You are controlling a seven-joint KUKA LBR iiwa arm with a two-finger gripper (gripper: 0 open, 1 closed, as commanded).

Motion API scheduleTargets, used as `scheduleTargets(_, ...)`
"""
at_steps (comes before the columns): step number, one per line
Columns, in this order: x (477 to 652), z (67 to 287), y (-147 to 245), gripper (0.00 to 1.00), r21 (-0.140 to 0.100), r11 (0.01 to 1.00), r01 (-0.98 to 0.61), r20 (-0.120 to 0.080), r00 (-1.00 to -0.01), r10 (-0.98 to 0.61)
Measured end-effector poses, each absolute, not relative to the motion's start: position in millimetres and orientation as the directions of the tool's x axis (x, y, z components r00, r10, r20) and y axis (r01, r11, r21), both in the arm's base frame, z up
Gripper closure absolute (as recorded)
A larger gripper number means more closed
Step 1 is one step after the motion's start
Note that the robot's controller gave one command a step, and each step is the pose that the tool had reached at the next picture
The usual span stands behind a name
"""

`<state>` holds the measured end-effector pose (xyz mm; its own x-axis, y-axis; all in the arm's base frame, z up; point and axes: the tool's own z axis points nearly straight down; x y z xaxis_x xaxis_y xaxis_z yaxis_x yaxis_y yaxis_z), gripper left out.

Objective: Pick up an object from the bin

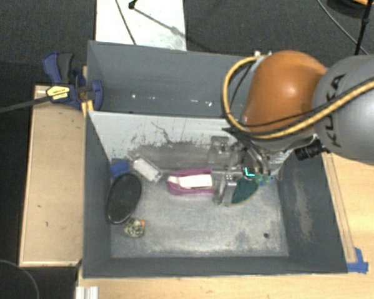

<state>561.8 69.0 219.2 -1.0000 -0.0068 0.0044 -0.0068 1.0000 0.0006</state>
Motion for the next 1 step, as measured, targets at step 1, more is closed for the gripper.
scheduleTargets(1,587.8,213.0,122.8,0.0,0.004,0.99,0.14,-0.004,-0.99,0.14)
